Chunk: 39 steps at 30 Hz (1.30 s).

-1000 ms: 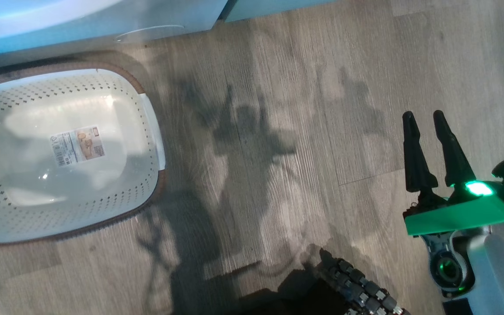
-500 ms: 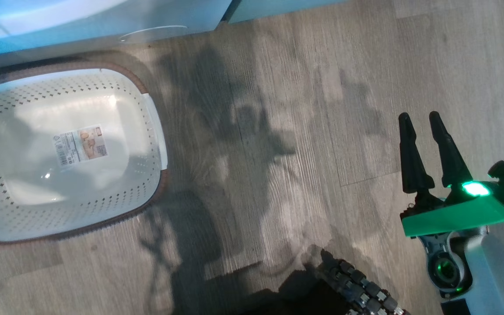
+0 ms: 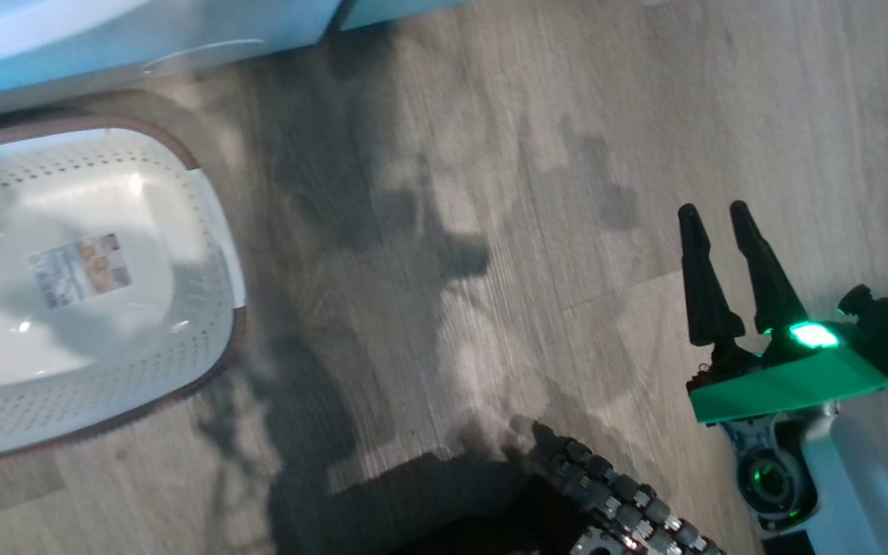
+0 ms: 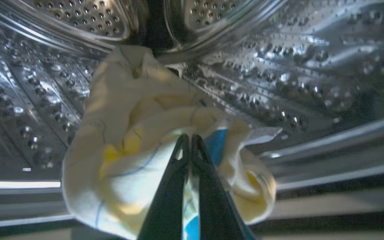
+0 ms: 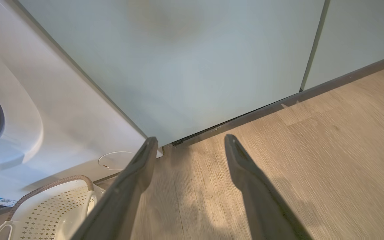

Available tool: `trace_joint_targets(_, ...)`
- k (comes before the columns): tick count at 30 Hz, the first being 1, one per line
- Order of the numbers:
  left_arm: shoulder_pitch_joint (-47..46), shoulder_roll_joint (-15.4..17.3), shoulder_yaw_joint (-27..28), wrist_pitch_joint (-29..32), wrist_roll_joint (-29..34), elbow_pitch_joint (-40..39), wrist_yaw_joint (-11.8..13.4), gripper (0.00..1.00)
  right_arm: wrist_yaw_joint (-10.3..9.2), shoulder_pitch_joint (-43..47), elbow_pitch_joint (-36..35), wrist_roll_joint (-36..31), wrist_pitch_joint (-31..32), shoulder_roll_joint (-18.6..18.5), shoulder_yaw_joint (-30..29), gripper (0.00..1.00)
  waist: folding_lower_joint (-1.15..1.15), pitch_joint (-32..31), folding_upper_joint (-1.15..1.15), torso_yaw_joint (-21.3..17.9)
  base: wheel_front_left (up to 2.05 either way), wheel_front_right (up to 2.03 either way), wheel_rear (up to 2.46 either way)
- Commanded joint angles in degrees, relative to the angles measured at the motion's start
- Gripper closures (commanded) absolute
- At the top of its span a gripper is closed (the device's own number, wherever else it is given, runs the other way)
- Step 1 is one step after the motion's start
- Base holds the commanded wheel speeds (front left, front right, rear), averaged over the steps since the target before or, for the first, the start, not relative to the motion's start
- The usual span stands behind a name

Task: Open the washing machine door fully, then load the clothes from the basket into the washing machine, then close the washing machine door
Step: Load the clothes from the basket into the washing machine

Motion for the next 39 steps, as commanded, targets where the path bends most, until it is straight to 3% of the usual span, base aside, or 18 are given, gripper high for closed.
trace_joint_targets(1, -3.75, 2.63, 2.74, -0.97, 1.42, -0.05, 0.24, 1.00, 0.05, 0.04, -1.53, 0.94, -0.53, -0.86, 1.46, 0.00, 0.00, 1.38, 0.00, -1.85, 0.00, 0.00, 0.00)
trace_joint_targets(6, -9.15, 3.15, 2.18, -4.60, 4.96, 3.68, -0.72, 1.00, 0.05, 0.14, -1.46, 2.66, -0.53, -0.86, 2.70, 0.00, 0.00, 3.32, 0.00, -4.24, 0.00, 0.00, 0.00)
trace_joint_targets(21, -23.63, -3.32, 0.05, -28.26, 14.17, 16.84, -1.44, 1.00, 0.05, 2.22, -2.65, 3.67, -0.53, -0.86, 2.03, 0.00, 0.00, 6.95, 0.00, -3.96, 0.00, 0.00, 0.00)
trace_joint_targets(30, -28.33, -7.61, -2.18, -25.70, 13.67, 28.54, -4.38, 1.00, 0.05, 2.19, -2.95, 3.41, -0.53, -0.86, 2.43, 0.00, 0.00, 7.50, 0.00, -3.40, 0.00, 0.00, 0.00)
trace_joint_targets(31, -28.72, -7.90, -2.21, -25.71, 13.47, 29.22, -4.68, 0.93, 0.05, 2.10, -2.91, 3.34, -0.53, -0.86, 2.48, 0.00, 0.00, 7.49, 0.00, -3.38, 0.00, 0.00, 0.00)
trace_joint_targets(32, -29.06, -8.17, -2.32, -25.48, 13.32, 29.96, -5.02, 0.71, 0.05, 1.97, -2.88, 3.27, -0.53, -0.86, 2.51, 0.00, 0.00, 7.49, 0.00, -3.34, 0.00, 0.00, 0.00)
trace_joint_targets(33, -29.42, -8.40, -2.48, -25.19, 13.26, 30.68, -5.26, 0.60, 0.05, 1.84, -2.83, 3.20, -0.53, -0.86, 2.54, 0.00, 0.00, 7.47, 0.00, -3.32, 0.00, 0.00, 0.00)
trace_joint_targets(35, -30.04, -8.80, -2.70, -25.28, 13.09, 31.64, -5.91, 0.55, 0.05, 1.53, -2.65, 3.08, -0.53, -0.86, 2.59, 0.00, 0.00, 7.40, 0.00, -3.29, 0.00, 0.00, 0.00)
trace_joint_targets(37, -30.54, -9.08, -3.11, -24.90, 13.15, 32.63, -6.34, 0.04, 0.05, 1.19, -2.54, 2.96, -0.53, -0.86, 2.72, 0.00, 0.00, 7.29, 0.00, -3.23, 0.00, 0.00, 0.00)
trace_joint_targets(39, -30.91, -9.46, -3.14, -24.38, 12.64, 33.46, -6.96, 0.00, 0.05, 0.86, -2.43, 2.81, -0.53, -0.86, 2.86, 0.00, 0.00, 7.18, 0.00, -3.17, 0.00, 0.00, 0.00)
